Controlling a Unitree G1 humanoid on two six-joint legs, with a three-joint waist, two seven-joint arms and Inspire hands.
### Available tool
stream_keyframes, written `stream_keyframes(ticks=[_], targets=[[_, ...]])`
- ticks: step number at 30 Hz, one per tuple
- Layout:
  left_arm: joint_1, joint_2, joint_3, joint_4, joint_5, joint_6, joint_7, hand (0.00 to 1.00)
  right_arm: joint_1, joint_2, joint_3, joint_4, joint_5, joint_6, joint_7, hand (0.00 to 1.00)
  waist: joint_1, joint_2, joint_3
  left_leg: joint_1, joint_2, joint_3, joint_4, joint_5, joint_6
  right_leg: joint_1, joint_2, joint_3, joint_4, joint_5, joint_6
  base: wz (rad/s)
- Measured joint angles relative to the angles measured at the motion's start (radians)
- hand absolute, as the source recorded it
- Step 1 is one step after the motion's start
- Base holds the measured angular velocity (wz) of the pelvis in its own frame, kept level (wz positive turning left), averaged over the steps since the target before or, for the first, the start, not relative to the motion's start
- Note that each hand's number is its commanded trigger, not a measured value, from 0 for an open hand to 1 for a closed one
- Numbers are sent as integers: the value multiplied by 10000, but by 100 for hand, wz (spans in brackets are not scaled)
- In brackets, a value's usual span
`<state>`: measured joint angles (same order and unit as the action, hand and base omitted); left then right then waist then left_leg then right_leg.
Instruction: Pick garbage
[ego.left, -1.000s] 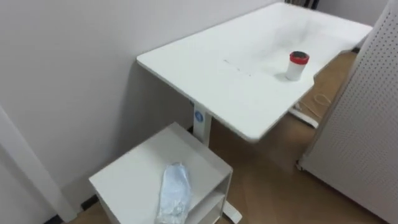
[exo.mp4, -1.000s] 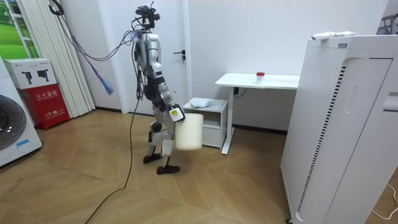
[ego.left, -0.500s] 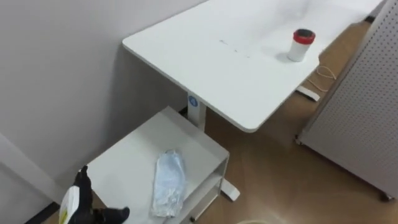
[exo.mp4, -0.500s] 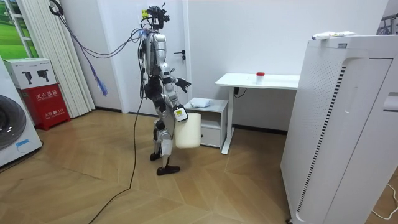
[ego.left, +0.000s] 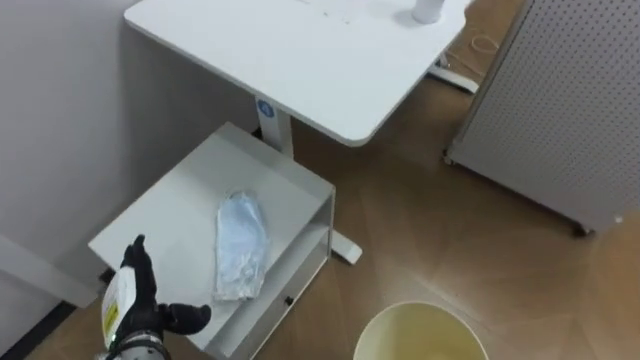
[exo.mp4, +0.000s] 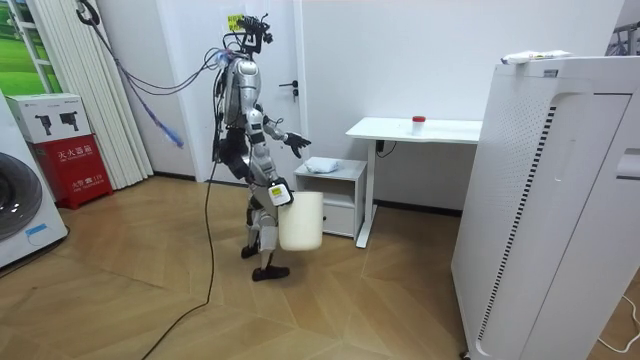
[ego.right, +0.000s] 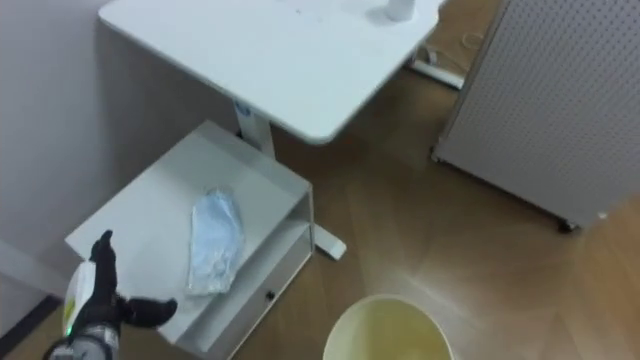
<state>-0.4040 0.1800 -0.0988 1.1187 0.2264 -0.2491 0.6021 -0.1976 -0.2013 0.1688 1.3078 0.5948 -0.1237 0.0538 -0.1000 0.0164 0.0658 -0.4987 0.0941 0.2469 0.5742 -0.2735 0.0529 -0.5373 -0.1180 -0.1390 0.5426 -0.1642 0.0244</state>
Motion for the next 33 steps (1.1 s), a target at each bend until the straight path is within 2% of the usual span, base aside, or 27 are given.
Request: stream_keyframes(ticks=[3, 4, 10, 15, 20, 23, 26, 28, 33], targets=[[-89, 1, -265, 3, 1, -158, 189, 0, 16, -7, 171, -229, 339, -182, -80, 100, -88, -2, 32, -334, 17, 4, 245, -14, 0, -382, -34, 36, 301, -47, -66, -2], [-180, 2, -302, 1, -4, -198, 242, 0, 6, -10, 179, -270, 430, -267, -79, 100, -149, -1, 73, -481, 30, -5, 338, -15, -1, -520, -52, 20, 357, -89, -86, 0], [-725, 27, -842, -5, 13, -203, 502, 0, -49, -55, 600, -572, 1175, -389, -272, 100, -372, -88, 101, -1313, 177, 32, 806, -40, -47, -1430, -16, 52, 858, -186, -226, -3], [-1048, 47, -880, 17, 33, -203, 512, 0, -58, -190, 903, -677, 1216, -380, -435, 100, -539, -106, 97, -1804, 176, -14, 933, -47, -75, -1884, 4, -3, 1000, -236, -288, 1], [-1064, 121, -1064, 203, 44, -198, 662, 0, -50, -194, 1101, -739, 1549, -392, -511, 100, -644, -110, 94, -2211, 309, -16, 1122, -76, -95, -2244, 72, 3, 1041, -233, -295, -2], [-1080, 149, -1087, 238, 52, -190, 740, 0, 101, -242, 1245, -1057, 1574, -406, -635, 100, -677, -117, 93, -2462, 338, -68, 1440, -180, -115, -2427, 95, -43, 1297, -314, -346, 1], [-1127, 179, -1135, 239, 279, -190, 908, 0, 92, -239, 1434, -1098, 1862, -503, -635, 100, -691, -113, 106, -2612, 502, -72, 1837, -364, -134, -2527, 132, -42, 1582, -477, -360, -1], [-1177, 328, -1432, 237, 303, -196, 994, 0, 87, -233, 1519, -1120, 1977, -558, -629, 100, -731, -111, 110, -2669, 510, -107, 1935, -515, -137, -2621, 122, -41, 1733, -582, -364, 0], [-1225, 676, -1970, 256, 478, -96, 1137, 0, 91, -238, 1604, -1321, 2345, -494, -638, 100, -921, -58, 142, -3079, 532, -196, 2169, -521, -127, -2962, 122, -104, 1886, -581, -392, 1]])
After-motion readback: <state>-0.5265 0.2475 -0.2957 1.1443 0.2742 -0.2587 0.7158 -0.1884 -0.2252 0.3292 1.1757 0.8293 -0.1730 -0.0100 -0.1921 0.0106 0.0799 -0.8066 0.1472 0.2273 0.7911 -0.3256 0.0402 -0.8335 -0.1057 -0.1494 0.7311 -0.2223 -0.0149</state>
